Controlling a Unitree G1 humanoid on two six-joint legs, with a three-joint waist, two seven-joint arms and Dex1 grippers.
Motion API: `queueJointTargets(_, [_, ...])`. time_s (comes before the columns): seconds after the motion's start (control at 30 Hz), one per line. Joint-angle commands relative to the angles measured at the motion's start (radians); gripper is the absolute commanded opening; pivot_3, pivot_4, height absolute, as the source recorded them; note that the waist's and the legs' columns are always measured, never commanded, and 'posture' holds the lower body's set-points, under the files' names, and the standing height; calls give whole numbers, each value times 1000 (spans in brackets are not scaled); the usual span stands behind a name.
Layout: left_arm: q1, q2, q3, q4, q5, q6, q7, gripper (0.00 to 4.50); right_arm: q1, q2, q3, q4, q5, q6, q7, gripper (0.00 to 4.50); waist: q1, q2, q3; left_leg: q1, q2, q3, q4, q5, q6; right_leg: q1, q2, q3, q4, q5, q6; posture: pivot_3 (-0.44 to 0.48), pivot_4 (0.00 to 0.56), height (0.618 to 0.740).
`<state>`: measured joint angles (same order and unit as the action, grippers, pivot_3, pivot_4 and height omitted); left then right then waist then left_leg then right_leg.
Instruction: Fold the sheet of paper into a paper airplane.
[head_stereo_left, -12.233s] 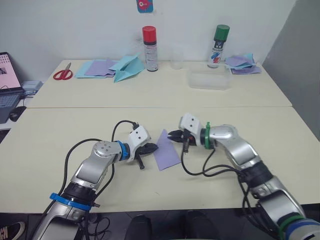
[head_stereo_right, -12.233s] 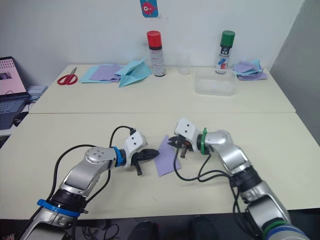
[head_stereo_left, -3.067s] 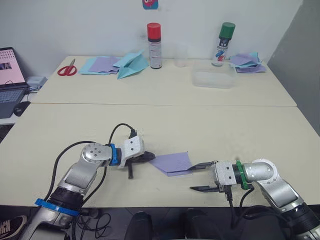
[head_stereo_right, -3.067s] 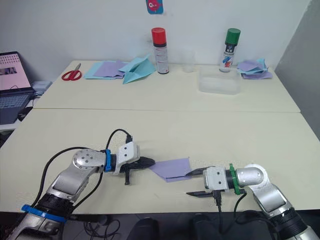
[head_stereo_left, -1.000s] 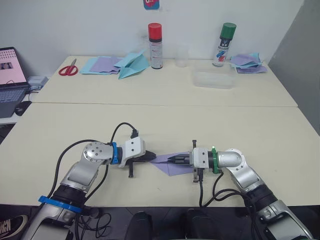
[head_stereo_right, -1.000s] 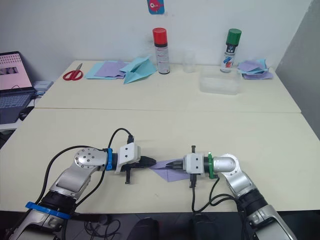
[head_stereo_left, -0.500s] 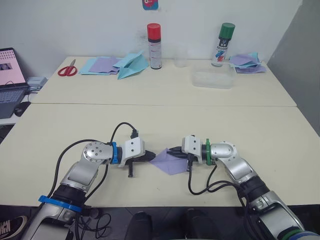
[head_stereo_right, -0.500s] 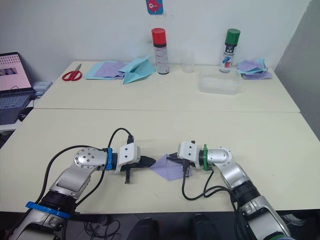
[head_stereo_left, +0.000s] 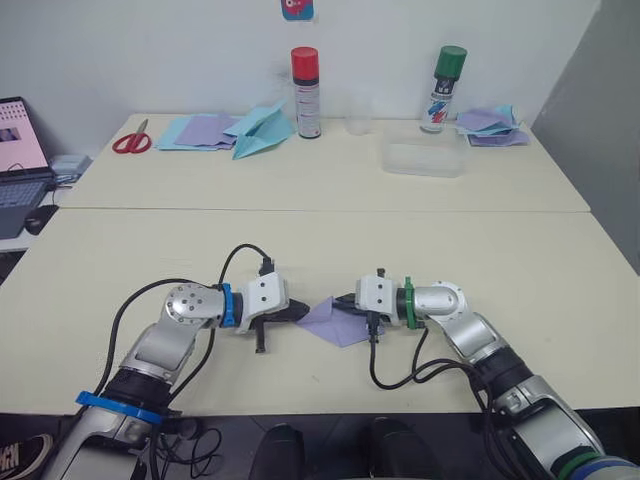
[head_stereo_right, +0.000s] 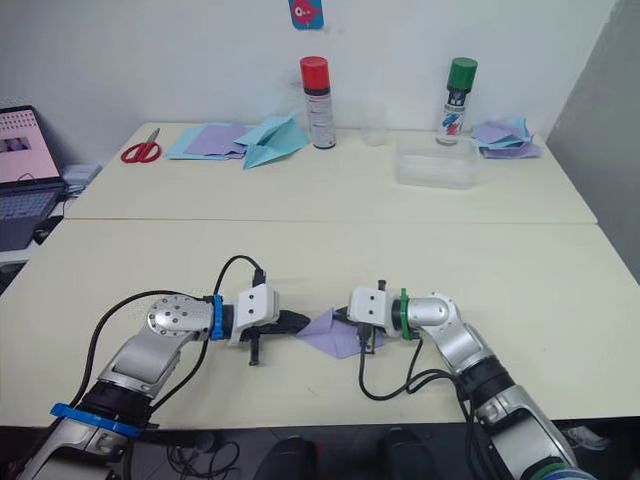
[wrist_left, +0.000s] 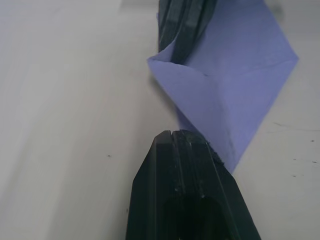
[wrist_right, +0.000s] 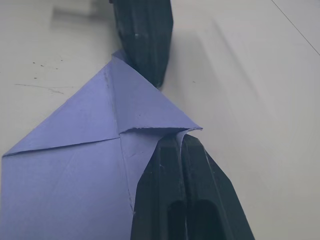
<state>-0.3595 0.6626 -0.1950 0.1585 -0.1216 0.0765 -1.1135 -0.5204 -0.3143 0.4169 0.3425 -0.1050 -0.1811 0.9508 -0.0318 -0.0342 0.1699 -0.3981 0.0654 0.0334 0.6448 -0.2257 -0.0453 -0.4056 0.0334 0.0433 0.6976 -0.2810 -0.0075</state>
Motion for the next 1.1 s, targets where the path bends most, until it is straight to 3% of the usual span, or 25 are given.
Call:
queueJointTargets(0.03, [-21,26,103,-92,-120,162,1,0,7,-4,20,0,-28,24,-3,25,-2,0,0,0,0,0,0,0,0,0,0,0,0,0,0,0,150,740])
queueJointTargets(0.23, [27,38,117,-321,-210,356,26,0,6,-8,16,-3,-40,85,-23,25,-2,0,0,0,0,0,-1,0,0,-1,0,0,0,-1,-1,0,150,740])
queueJointTargets(0.37, [81,25,62,-410,-175,381,70,0,10,-11,18,-18,-32,114,-18,25,-2,0,0,1,0,-1,-1,0,0,0,0,1,0,0,0,0,150,740])
queueJointTargets(0.53, [110,1,-18,-317,-49,296,143,0,12,-11,22,-28,-32,128,-18,25,-1,0,0,1,0,-1,-1,0,0,1,0,1,0,0,0,0,150,740])
queueJointTargets(0.7, [99,-37,-41,-250,-22,279,165,0,15,-14,25,-36,-34,131,-19,25,0,0,0,1,0,0,-1,0,0,0,0,1,0,0,0,0,150,740])
queueJointTargets(0.87, [133,-19,-66,-256,-20,301,125,0,20,-14,15,-49,-19,158,-18,25,0,0,0,1,0,0,-1,0,0,1,0,1,0,0,0,0,150,740])
queueJointTargets(1.0, [158,-15,-81,-212,23,268,148,0,24,-9,-23,-103,56,226,15,971,0,0,-1,2,0,-1,-1,0,0,1,-1,2,0,0,0,0,150,740])
queueJointTargets(1.1, [175,-21,-81,-186,24,248,152,0,29,-45,-61,-169,82,252,19,2057,0,0,-1,1,0,-1,-1,0,0,1,-1,2,-1,0,0,0,150,740])
